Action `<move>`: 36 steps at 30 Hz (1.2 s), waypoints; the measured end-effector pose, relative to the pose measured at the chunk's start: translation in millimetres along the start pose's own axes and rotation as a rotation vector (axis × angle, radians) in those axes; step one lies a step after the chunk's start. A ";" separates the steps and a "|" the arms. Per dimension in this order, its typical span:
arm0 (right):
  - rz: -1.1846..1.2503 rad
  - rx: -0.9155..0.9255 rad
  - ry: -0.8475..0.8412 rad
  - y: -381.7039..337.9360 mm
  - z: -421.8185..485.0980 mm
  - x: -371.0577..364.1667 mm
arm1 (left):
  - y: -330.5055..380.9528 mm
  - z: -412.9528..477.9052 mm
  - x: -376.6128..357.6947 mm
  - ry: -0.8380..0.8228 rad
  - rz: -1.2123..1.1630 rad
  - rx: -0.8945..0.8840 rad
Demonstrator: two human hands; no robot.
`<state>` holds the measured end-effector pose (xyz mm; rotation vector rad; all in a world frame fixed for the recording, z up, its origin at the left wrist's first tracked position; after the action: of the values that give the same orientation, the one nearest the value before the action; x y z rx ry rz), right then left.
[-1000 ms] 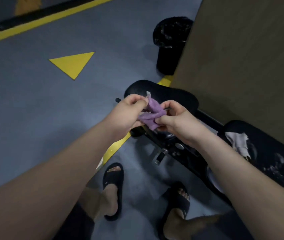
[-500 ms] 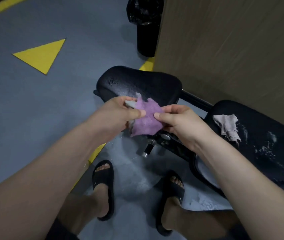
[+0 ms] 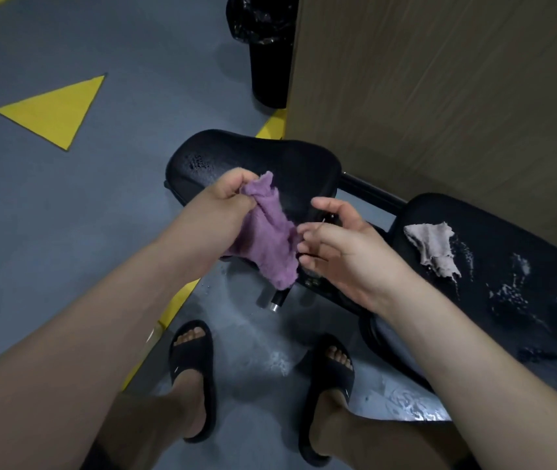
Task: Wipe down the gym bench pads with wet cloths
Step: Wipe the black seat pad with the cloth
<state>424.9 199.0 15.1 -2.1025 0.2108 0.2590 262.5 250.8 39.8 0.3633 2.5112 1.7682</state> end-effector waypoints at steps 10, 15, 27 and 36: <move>-0.447 0.208 0.095 -19.1 7.5 8.6 | -22.7 7.2 1.4 0.041 -0.009 0.107; -0.194 0.128 0.275 -13.6 9.5 32.7 | -28.4 5.9 -2.7 -0.024 -0.210 0.175; -0.794 0.200 0.038 -10.8 9.9 8.7 | -22.5 9.5 1.6 -0.102 0.421 -0.079; -0.652 0.111 0.167 -0.3 23.5 19.8 | -42.2 35.2 28.7 0.104 0.569 -0.077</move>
<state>441.6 218.4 -1.9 -1.9664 -0.3561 -0.3107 233.9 276.1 -9.0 1.0995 2.5672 2.0958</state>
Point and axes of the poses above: each hand's wrist, its own z-axis towards the middle knuckle, its own x-axis out of the back of the hand, y = z × x, the point moved 10 cm from there along z, towards the middle knuckle
